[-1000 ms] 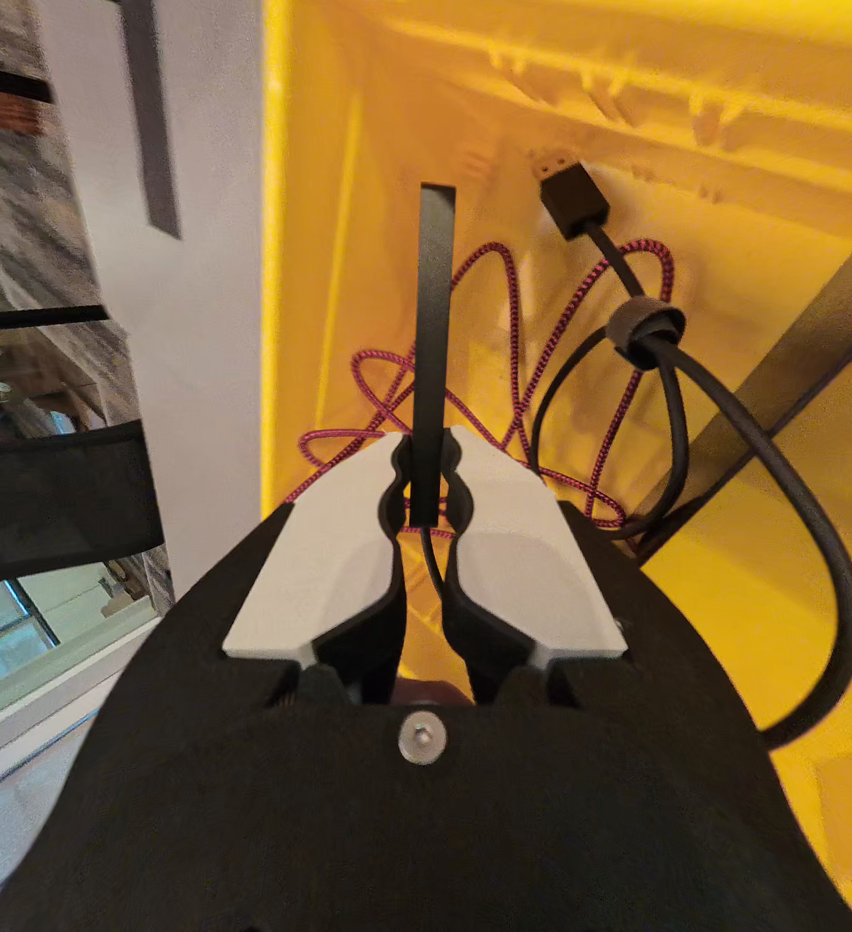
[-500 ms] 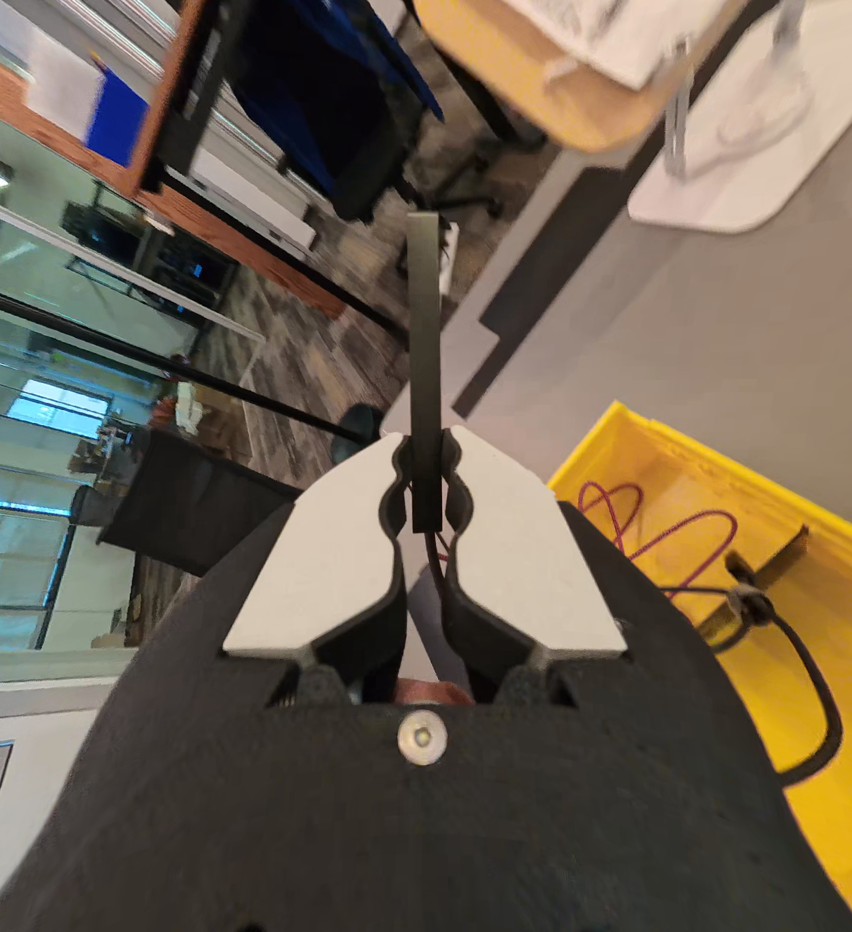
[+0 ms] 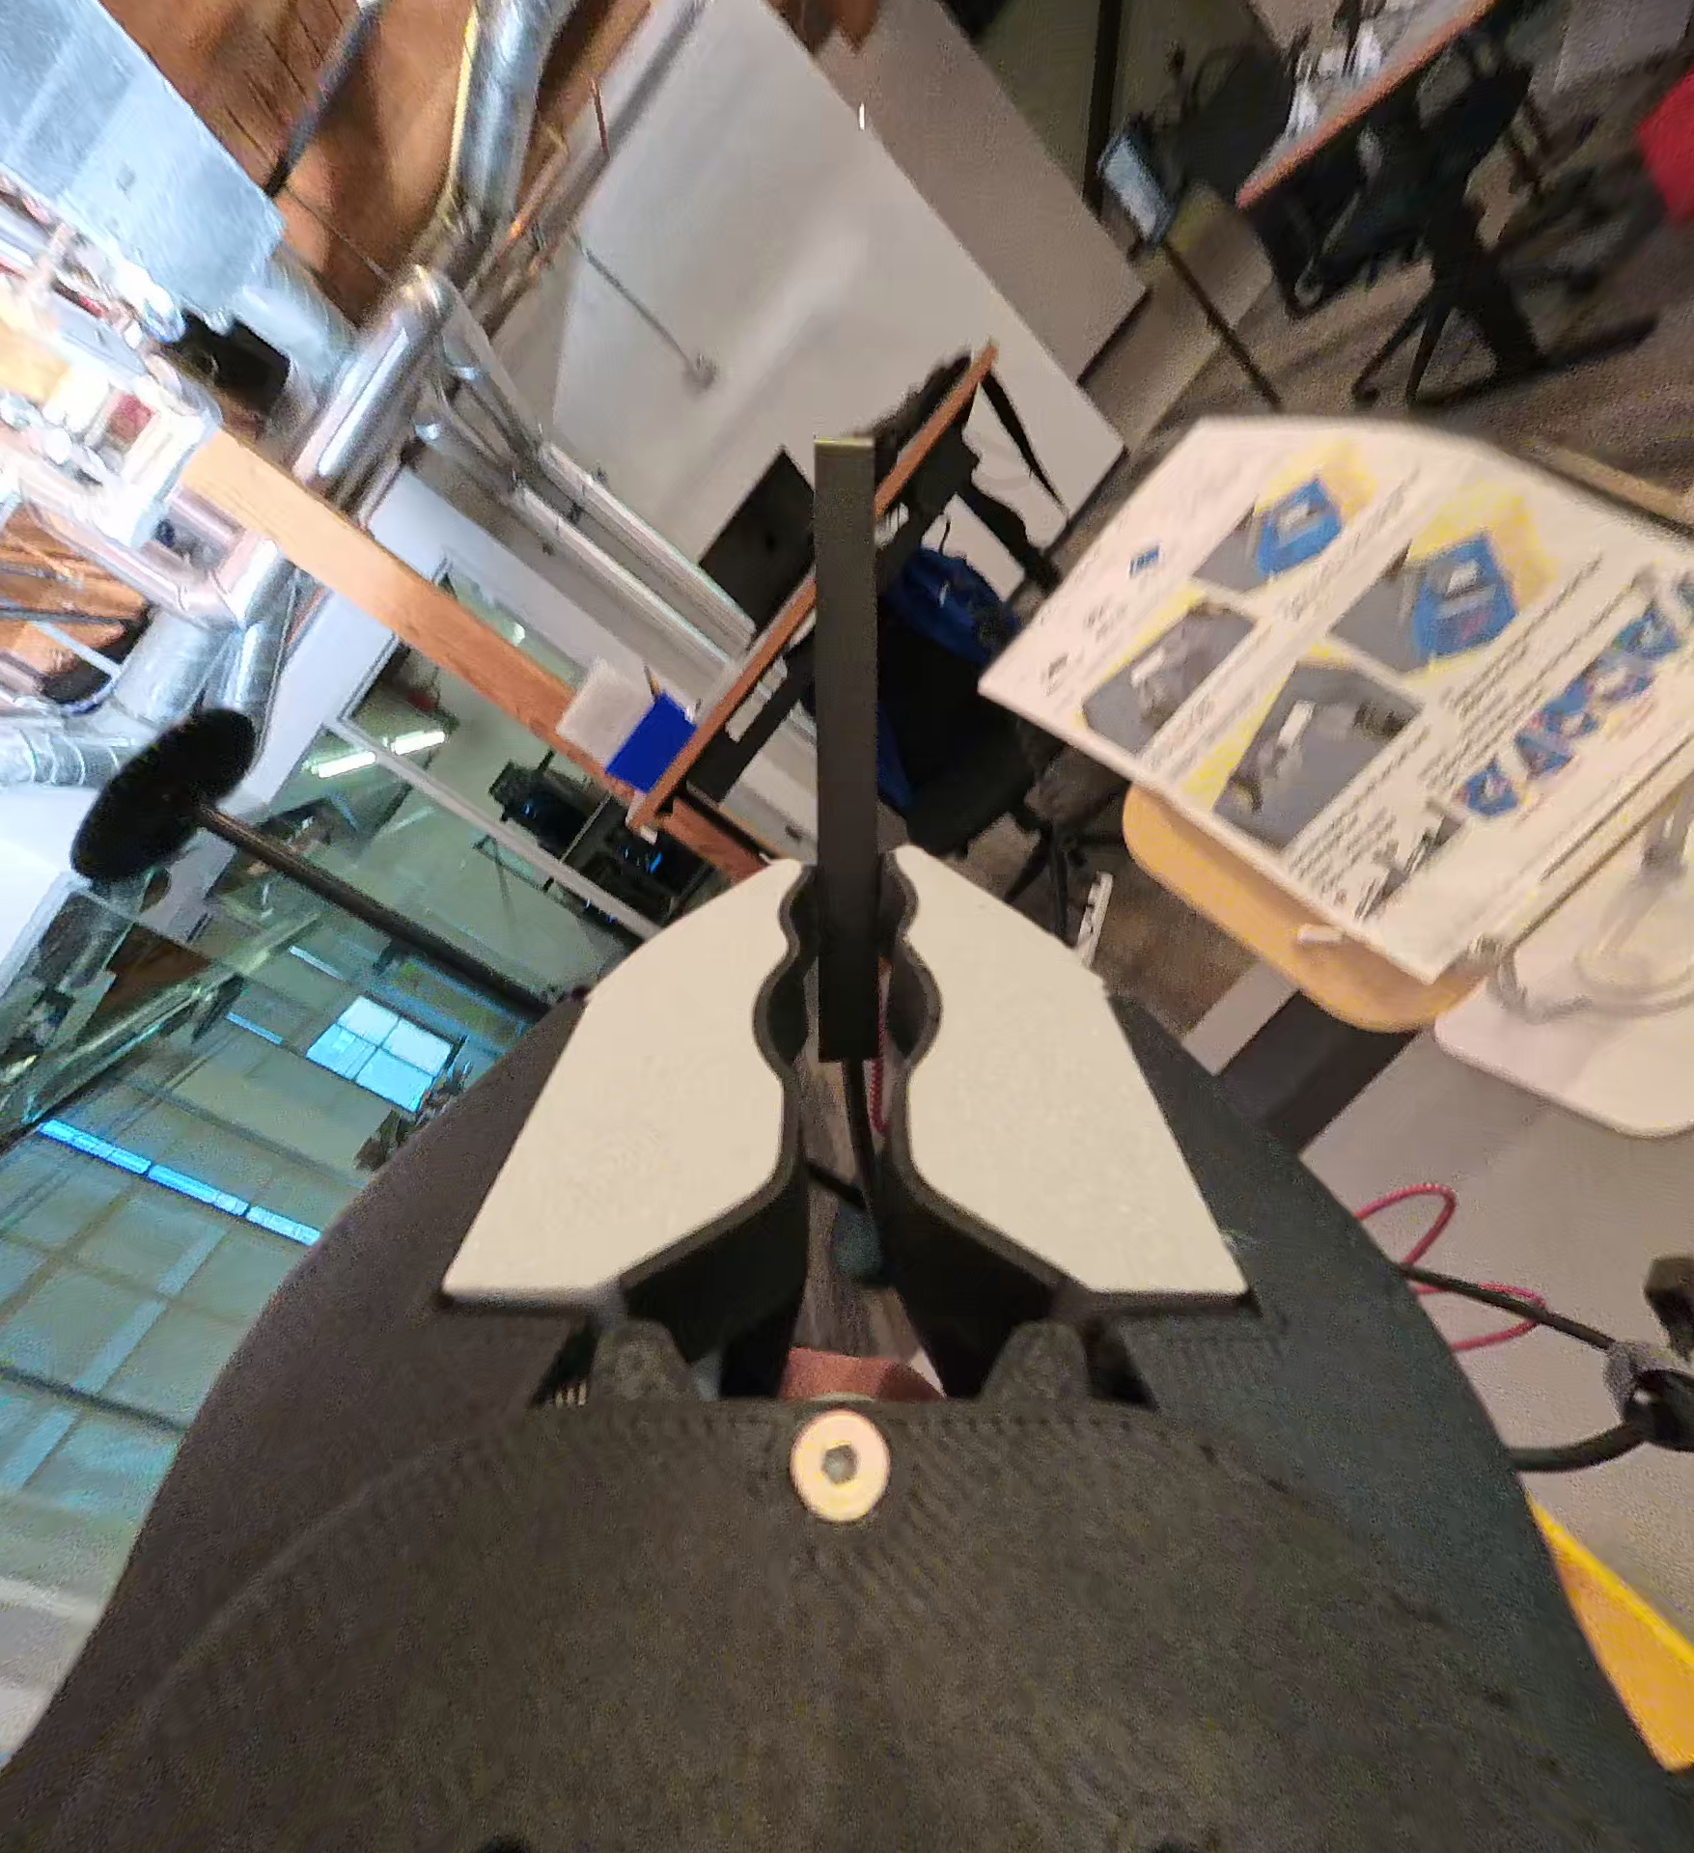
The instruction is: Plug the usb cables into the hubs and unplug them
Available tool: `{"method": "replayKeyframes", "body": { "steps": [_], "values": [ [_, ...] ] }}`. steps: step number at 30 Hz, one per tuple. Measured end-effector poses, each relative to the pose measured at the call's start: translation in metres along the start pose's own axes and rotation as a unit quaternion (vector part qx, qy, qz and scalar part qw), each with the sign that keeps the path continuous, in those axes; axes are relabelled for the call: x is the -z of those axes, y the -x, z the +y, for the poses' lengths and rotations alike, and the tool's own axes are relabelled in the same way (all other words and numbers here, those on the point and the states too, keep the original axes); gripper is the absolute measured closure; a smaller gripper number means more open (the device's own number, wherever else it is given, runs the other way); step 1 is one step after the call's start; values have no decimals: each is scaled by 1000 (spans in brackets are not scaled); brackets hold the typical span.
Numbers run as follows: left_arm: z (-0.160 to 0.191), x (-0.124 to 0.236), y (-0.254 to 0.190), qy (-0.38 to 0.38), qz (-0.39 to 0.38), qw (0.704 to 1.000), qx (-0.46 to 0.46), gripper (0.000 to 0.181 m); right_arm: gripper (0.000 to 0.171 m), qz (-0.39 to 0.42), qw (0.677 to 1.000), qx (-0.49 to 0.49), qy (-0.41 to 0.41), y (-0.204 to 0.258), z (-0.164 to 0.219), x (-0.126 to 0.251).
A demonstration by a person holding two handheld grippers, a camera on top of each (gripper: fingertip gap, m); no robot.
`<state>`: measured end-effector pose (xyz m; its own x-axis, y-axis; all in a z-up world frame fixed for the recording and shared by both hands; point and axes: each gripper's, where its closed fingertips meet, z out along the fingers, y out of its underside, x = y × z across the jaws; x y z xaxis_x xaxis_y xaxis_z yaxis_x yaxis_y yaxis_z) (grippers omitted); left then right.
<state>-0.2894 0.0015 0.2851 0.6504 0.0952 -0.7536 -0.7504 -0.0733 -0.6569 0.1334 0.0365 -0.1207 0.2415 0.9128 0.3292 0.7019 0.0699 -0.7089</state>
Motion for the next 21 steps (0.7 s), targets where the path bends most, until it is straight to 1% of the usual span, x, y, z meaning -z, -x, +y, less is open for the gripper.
{"method": "replayKeyframes", "body": {
  "steps": [2,5,7,9,12,15,18,21],
  "values": [
    [-29,-4,-2,-27,4,1000,14,171,153,2,1000,-1,-8,-1,-3,2],
    [-61,-9,-28,-66,31,997,24,171,152,6,1000,-2,-23,-1,-11,5],
    [-74,-13,-62,-92,71,992,46,171,152,6,999,-3,-38,-1,-17,7],
    [-76,-17,-99,-103,101,987,75,171,151,11,998,-5,-55,-3,-26,9],
    [-68,-24,-167,-114,159,973,124,171,151,12,996,-10,-89,-4,-45,7],
    [-44,-33,-234,-106,213,956,171,171,150,8,992,-6,-128,-1,-69,0],
    [-14,-40,-289,-92,265,924,260,170,151,19,984,2,-175,0,-97,-7],
    [10,-45,-330,-91,299,894,320,171,149,29,983,18,-181,-4,-111,-28]
  ]
}}
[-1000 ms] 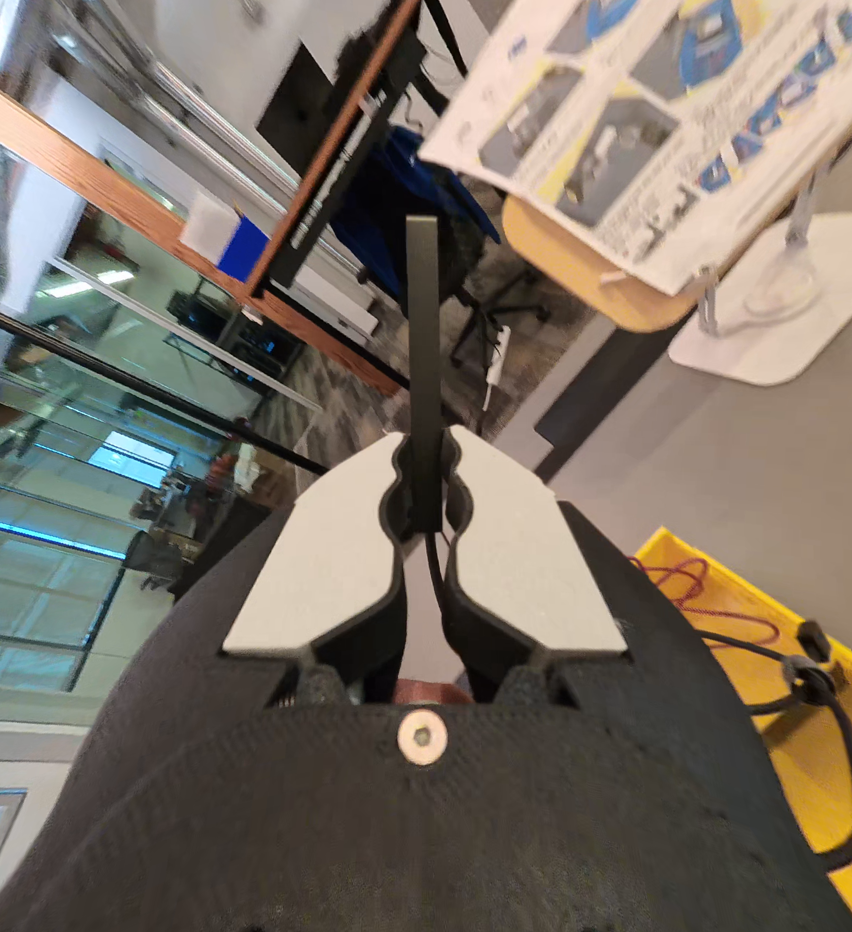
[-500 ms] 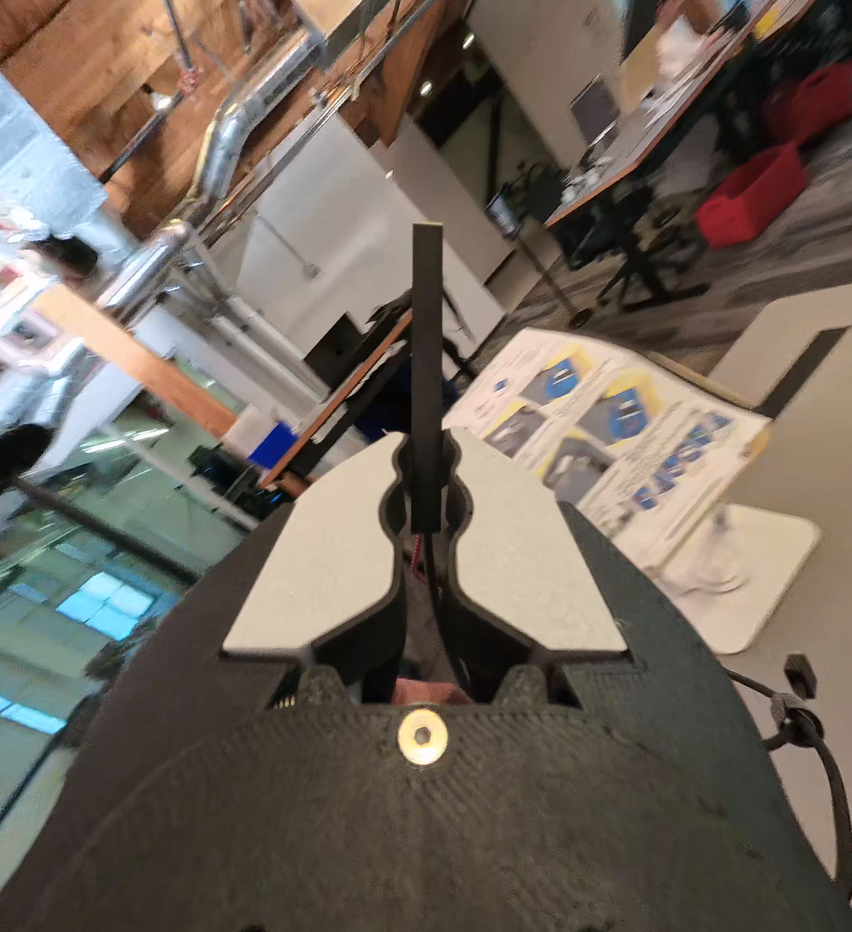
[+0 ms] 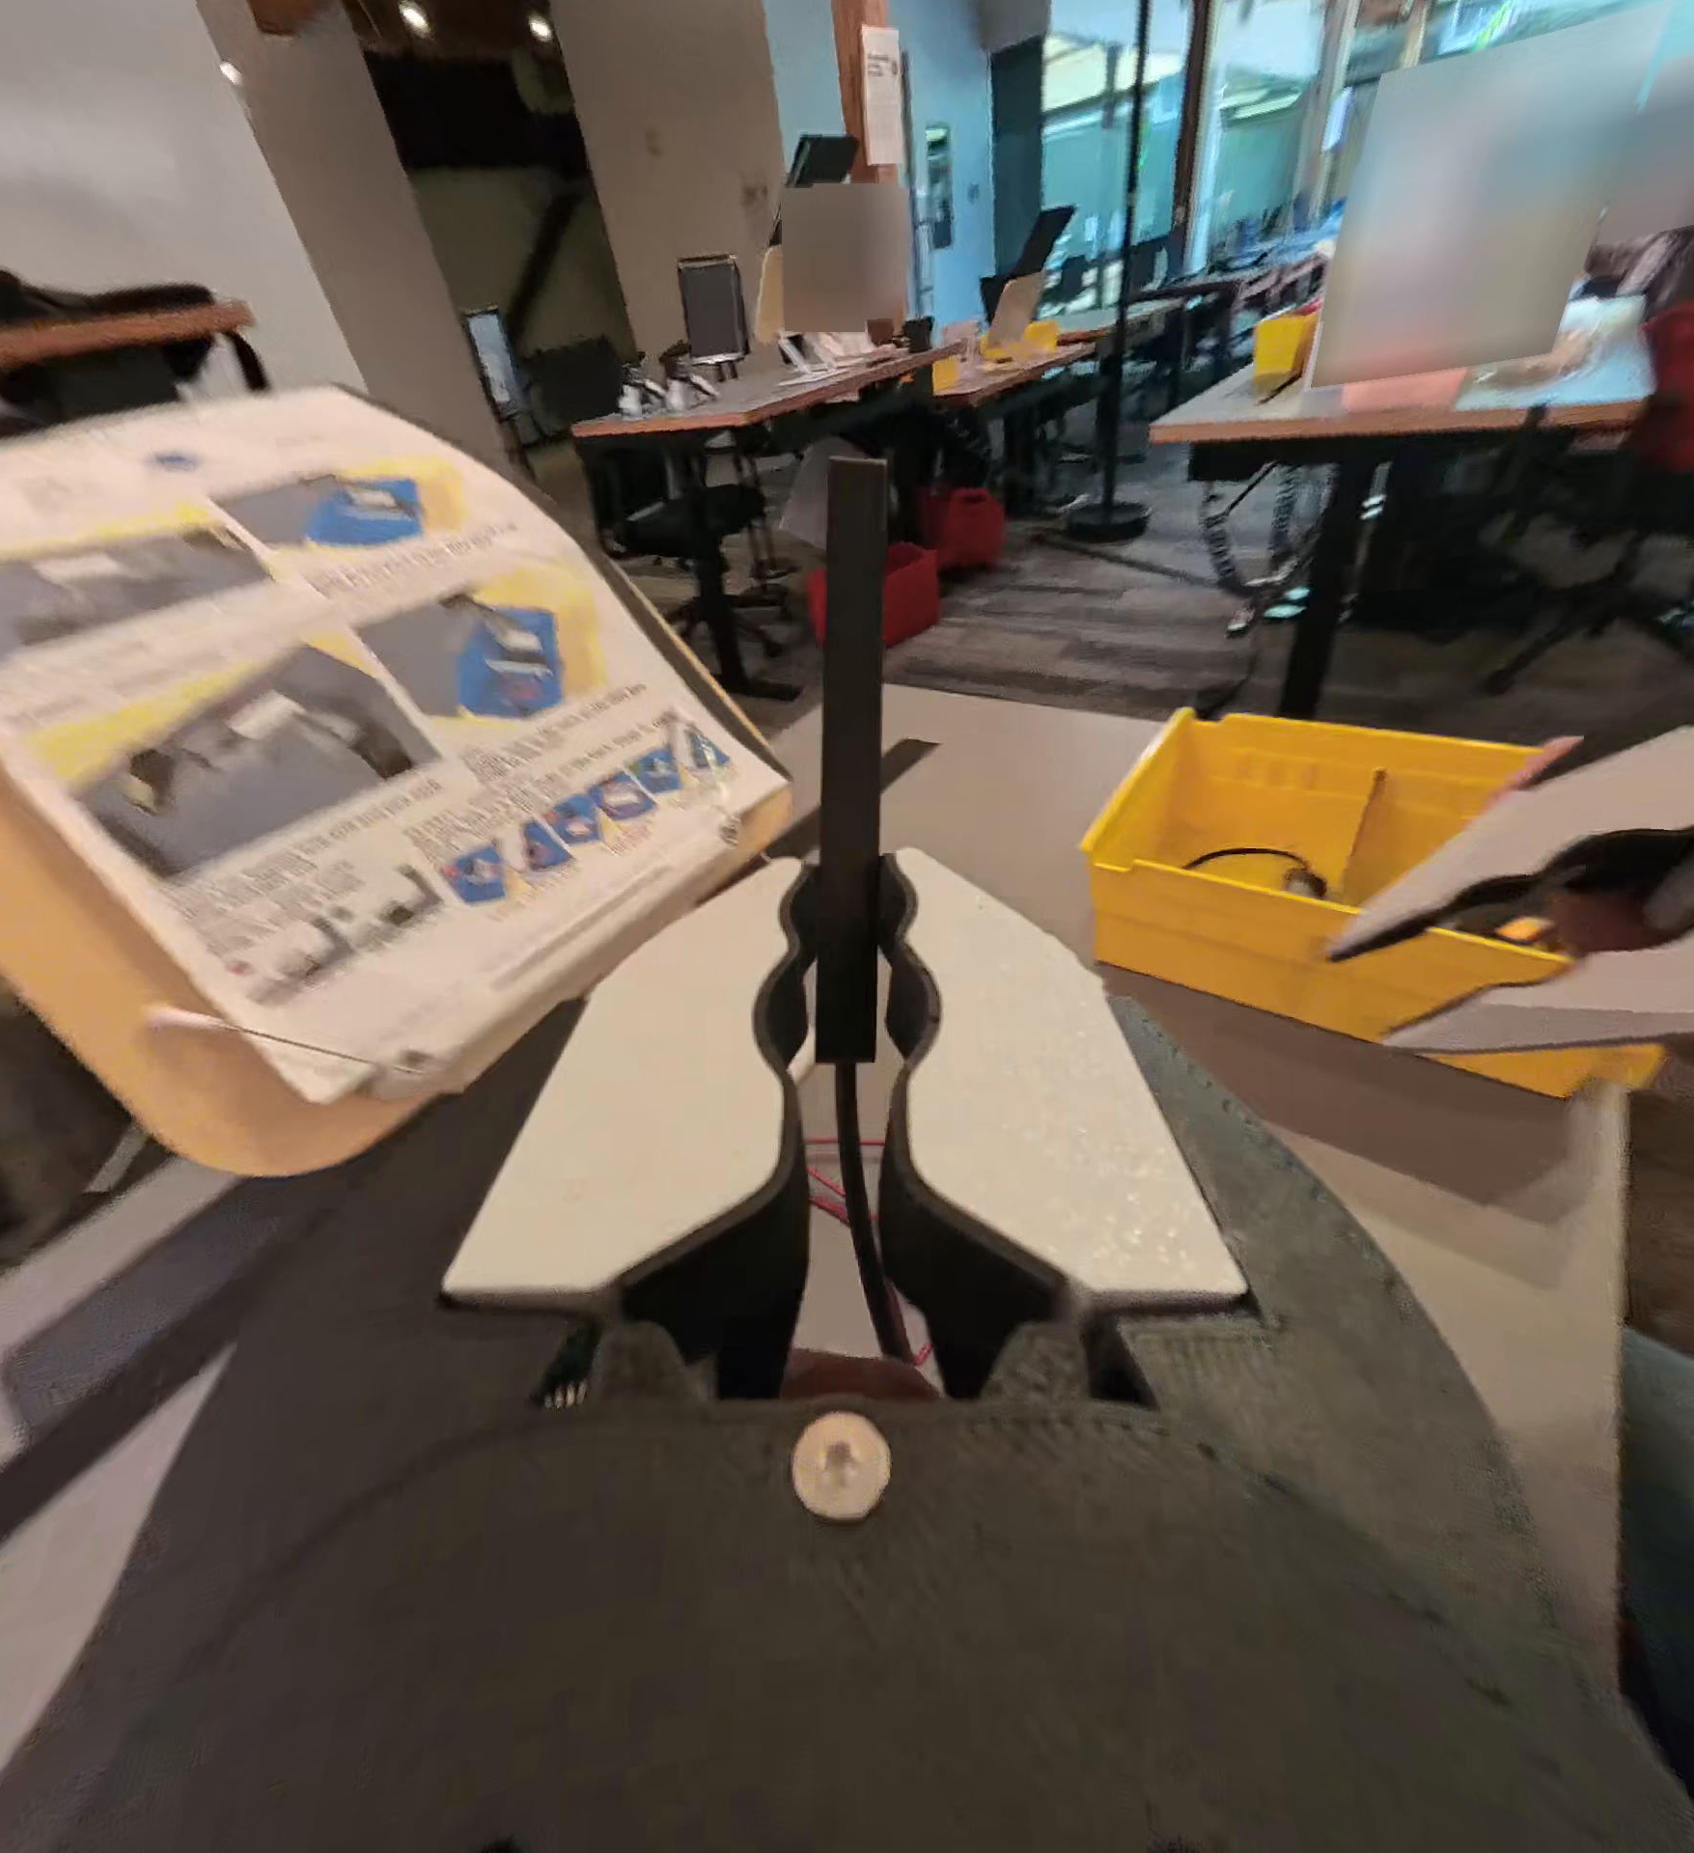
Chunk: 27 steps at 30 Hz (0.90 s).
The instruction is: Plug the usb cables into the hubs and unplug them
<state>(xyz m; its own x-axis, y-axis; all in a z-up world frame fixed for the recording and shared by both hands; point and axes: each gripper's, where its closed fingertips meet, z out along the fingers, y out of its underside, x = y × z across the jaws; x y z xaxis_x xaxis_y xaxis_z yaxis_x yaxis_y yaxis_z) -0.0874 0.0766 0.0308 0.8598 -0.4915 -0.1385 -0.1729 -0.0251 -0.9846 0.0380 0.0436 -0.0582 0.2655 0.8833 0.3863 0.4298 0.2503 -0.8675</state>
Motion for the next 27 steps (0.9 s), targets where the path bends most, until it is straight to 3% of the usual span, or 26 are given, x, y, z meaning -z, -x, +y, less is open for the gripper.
{"method": "replayKeyframes", "body": {
  "steps": [9,16,21,24,27],
  "values": [
    [60,-18,-16,-27,101,985,140,171,147,24,998,-12,-57,-29,-2,-71],
    [91,-30,-32,-13,166,957,238,171,149,52,993,81,-62,-34,3,-106],
    [104,-36,-32,-20,187,939,289,171,163,43,993,99,-47,-36,15,-119],
    [111,-38,-30,-18,185,944,271,171,165,5,996,80,-32,-34,21,-123],
    [108,-38,-20,-13,132,977,164,138,165,-52,998,36,-23,-32,25,-126]
  ]
}}
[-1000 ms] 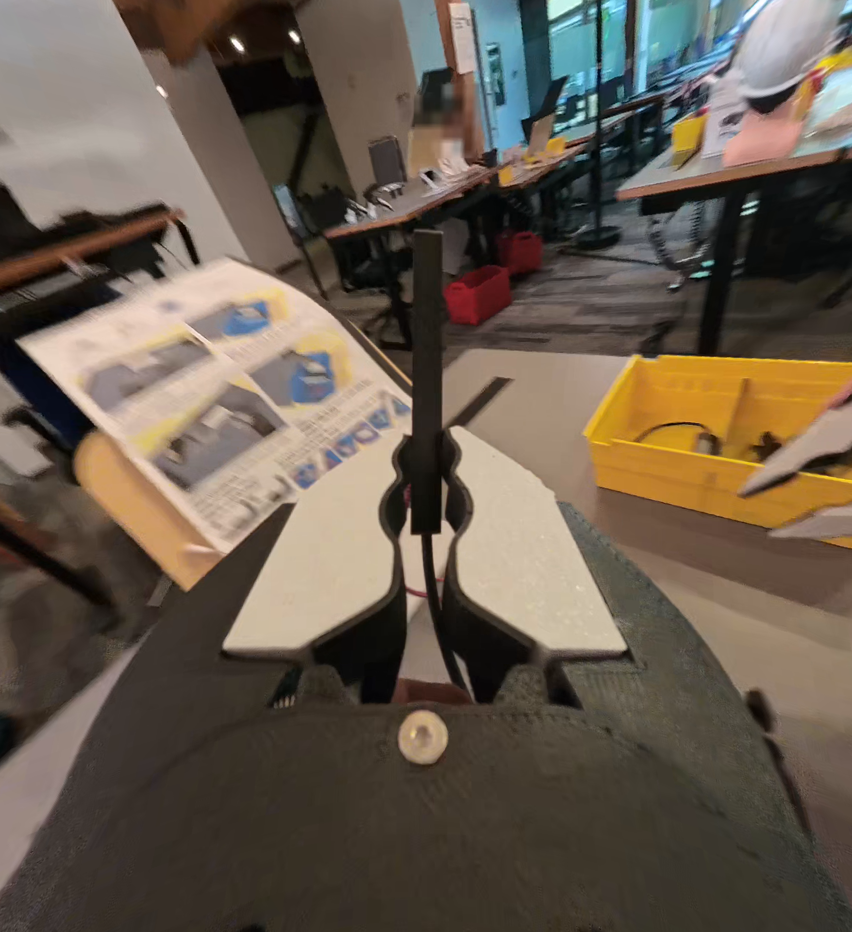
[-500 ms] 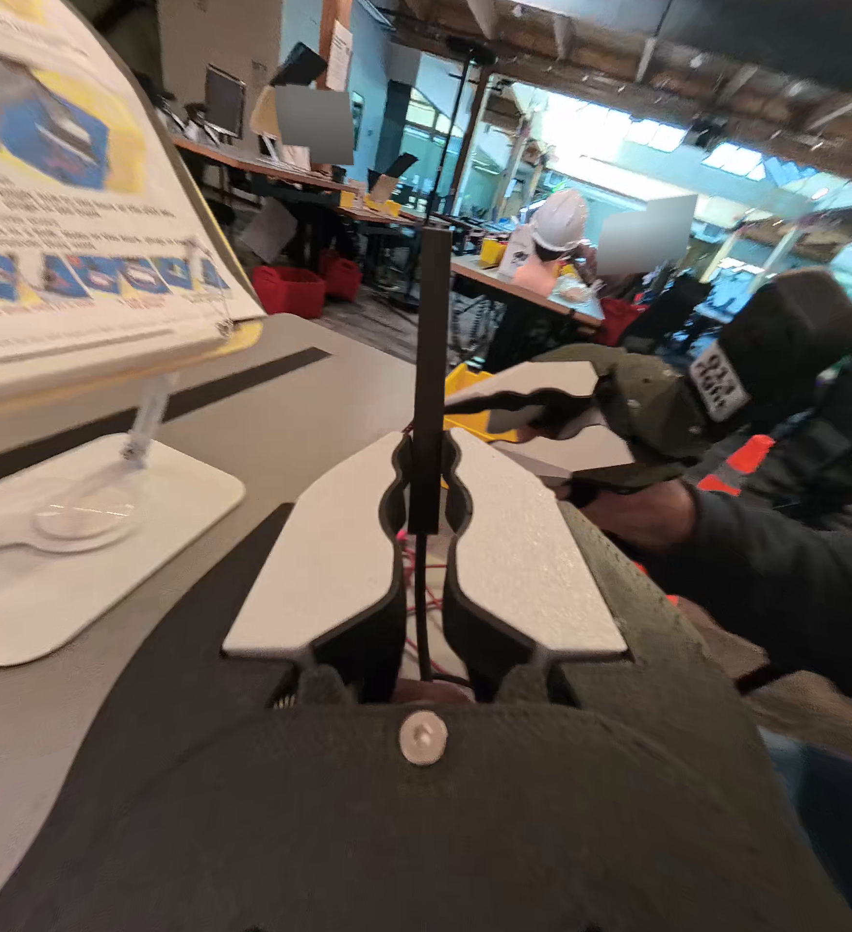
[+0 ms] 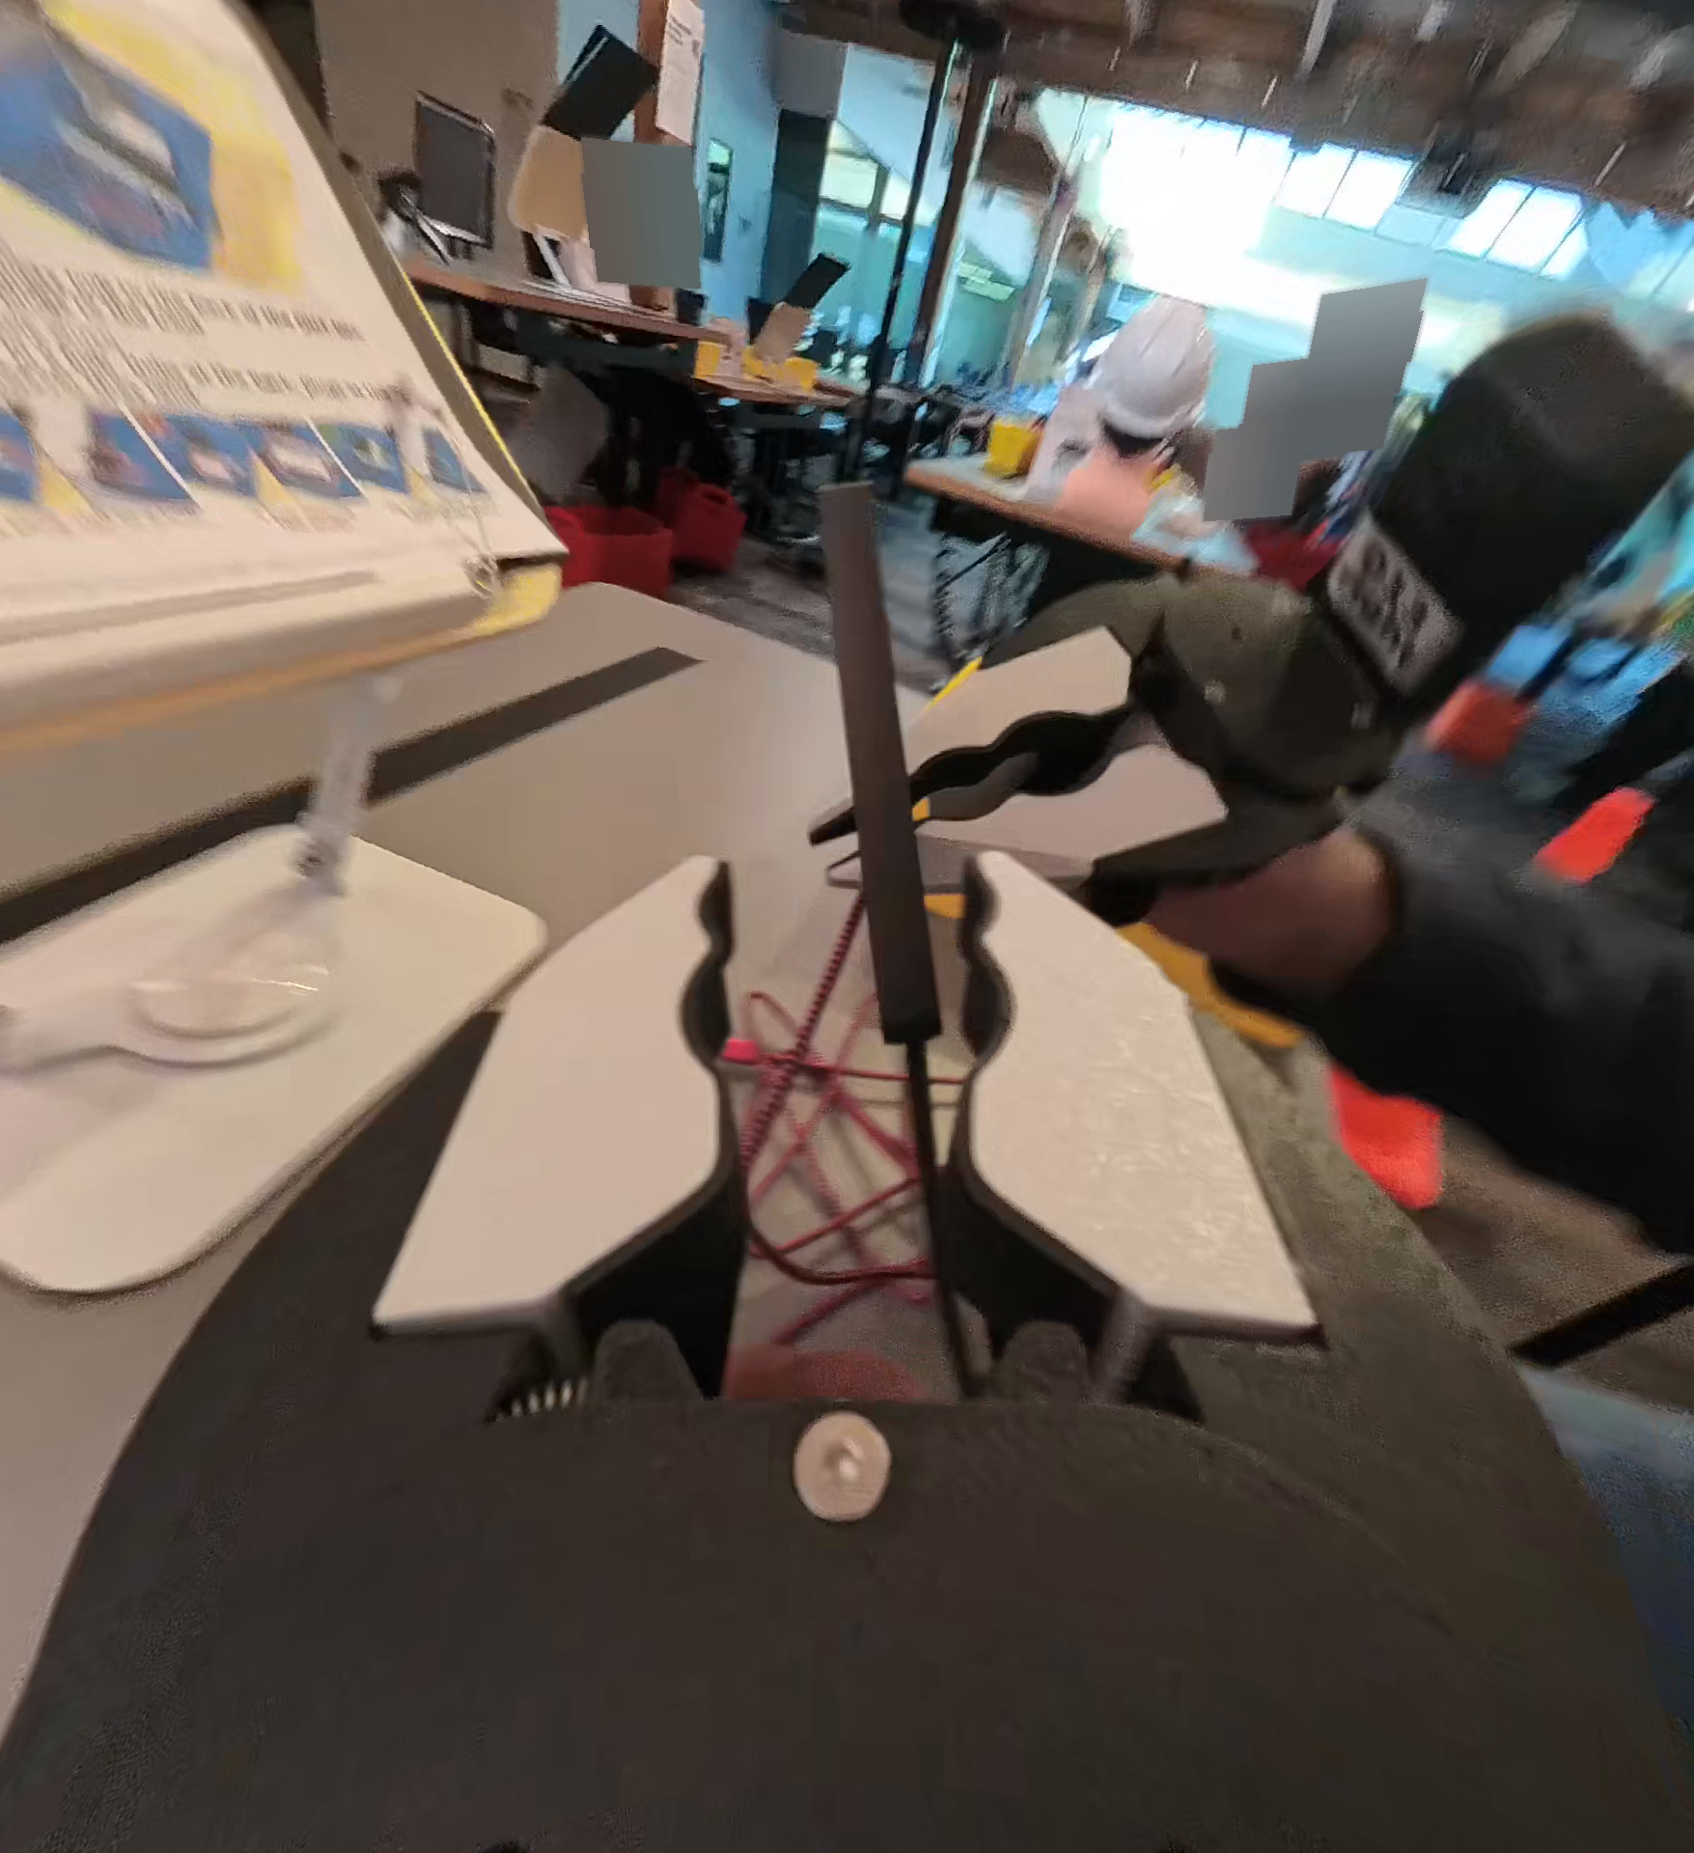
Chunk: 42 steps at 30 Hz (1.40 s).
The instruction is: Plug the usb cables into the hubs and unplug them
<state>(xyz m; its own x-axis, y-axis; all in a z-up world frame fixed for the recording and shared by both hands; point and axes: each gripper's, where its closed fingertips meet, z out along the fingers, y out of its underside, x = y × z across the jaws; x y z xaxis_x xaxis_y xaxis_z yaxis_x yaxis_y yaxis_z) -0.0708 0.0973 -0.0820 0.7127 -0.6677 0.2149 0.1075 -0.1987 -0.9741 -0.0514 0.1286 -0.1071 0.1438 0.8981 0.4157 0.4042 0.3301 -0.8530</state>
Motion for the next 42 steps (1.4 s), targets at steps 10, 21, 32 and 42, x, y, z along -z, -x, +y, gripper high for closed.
{"method": "replayKeyframes", "body": {
  "steps": [10,21,32,42],
  "values": [
    [2,-2,-3,241,-23,872,-425,64,170,-185,978,-67,72,11,24,-5],
    [58,-16,26,374,-27,760,-532,35,170,-296,938,-108,145,33,40,-16],
    [93,-21,44,426,7,738,-524,47,170,-361,903,-114,204,53,50,-18],
    [104,-22,43,446,31,726,-523,46,170,-392,884,-89,237,61,58,-18]
  ]
}}
